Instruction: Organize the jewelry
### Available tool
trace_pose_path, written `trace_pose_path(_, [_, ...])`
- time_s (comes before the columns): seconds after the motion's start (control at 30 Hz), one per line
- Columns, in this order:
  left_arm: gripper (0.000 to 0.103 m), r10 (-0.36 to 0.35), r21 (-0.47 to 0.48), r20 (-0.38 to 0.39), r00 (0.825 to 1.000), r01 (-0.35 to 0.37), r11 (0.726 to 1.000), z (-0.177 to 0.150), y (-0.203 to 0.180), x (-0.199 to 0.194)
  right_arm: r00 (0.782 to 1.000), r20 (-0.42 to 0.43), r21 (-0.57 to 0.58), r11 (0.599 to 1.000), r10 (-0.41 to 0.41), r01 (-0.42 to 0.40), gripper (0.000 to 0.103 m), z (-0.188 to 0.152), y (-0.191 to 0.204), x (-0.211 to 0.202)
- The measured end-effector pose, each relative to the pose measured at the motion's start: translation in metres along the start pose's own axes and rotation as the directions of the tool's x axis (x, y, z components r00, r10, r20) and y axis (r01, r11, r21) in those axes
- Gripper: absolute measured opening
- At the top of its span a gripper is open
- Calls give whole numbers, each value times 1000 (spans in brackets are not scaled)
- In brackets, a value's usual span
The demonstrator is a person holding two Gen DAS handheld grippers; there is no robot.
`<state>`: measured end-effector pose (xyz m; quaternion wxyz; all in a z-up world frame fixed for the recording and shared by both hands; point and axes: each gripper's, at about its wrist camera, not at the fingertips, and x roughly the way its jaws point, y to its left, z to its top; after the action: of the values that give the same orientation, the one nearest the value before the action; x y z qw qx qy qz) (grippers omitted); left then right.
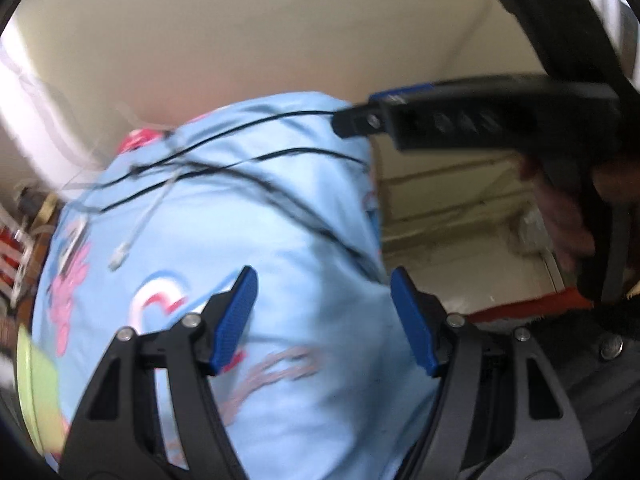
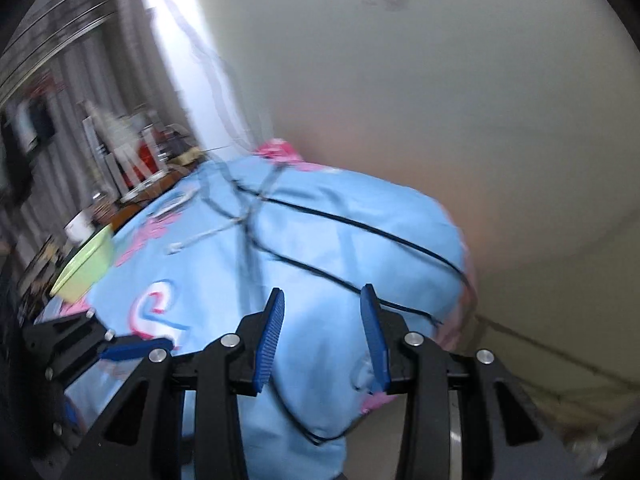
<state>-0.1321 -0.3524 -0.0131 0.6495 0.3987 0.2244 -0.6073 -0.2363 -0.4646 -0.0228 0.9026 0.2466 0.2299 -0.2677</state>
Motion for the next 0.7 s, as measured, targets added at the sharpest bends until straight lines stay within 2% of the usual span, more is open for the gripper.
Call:
trace_pose_path(0.07, [66,42,-55,-8,999,-43,998,-6,14,-5,999,-12,-38,998,43,-43,8,1,18,7])
trace_pose_path(0.13, [66,56,-101,-23,998,-58,993,-13,26,-7,997,-30,-56,995,77,-79,8,2,33,15])
trace_pose_path(0.43, [66,80,-137,-16,997,-82,987,-36,49,-30,991,-45,-107,986,126,-131,8,6,71,23])
trace_pose_path(0.57, [66,146,-200,-54,988,-154,968,-54,81,-37,986,-64,-131,979,151,-158,8,3,87,29])
trace_pose_path(0.7, [66,208,-259,-94,974,-225,939,-86,115,-52,977,-91,-152,967,192,-204,8,3,106,38])
